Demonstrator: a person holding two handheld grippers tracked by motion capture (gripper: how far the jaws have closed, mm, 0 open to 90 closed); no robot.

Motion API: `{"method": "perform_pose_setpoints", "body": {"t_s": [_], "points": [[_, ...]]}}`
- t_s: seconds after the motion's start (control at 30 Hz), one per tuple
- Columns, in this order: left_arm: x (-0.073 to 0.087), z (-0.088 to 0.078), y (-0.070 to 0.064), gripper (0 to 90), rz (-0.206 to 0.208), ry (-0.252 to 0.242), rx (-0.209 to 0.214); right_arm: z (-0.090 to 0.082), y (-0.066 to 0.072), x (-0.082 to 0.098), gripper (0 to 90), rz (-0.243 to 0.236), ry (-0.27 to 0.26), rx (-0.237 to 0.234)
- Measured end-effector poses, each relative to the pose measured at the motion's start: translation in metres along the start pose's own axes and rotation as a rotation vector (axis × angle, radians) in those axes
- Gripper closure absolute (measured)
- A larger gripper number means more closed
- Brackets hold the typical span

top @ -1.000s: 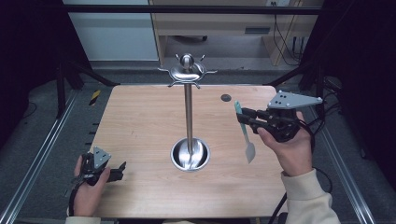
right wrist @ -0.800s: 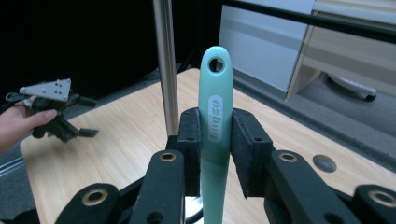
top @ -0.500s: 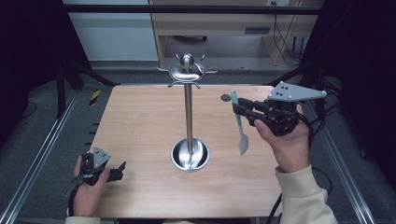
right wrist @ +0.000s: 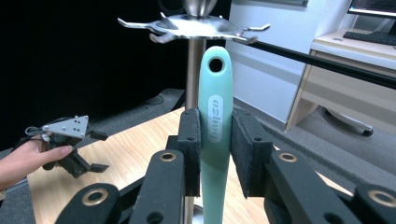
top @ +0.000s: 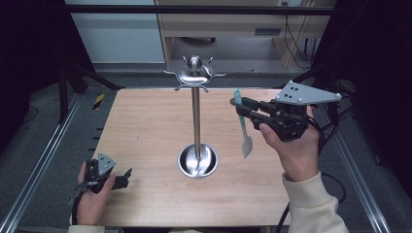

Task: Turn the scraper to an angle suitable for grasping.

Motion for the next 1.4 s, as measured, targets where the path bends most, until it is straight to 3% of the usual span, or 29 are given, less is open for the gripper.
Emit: {"method": "perform_pose_setpoints", "body": {"t_s": [0.13,0.97,1.4], "points": [[0.001,0.0,0.003,3.7,-0.015,0.0,-0.006,0.001,0.004,-0.001,74.2,-0.001,-0.007,0.002],[-0.003,-0.003,0.004,3.6,-0.013,-0.025,-0.024,0.012,0.012,-0.006,74.1,0.004,-0.012,-0.01],[-0.003,-0.003,0.004,3.6,-0.009,-0.023,-0.023,0.024,0.029,-0.003,74.1,-0.007,-0.004,-0.034]]}}
Point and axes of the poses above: each handheld gripper's, and its own axes: z roughly forward along the jaws, x roughly out of its underside, y roughly to its left, the point moved 8 cm from there along z, roughly forward along the jaws, and after that the axes turned 15 degrees about z, right-handed, at the moved point
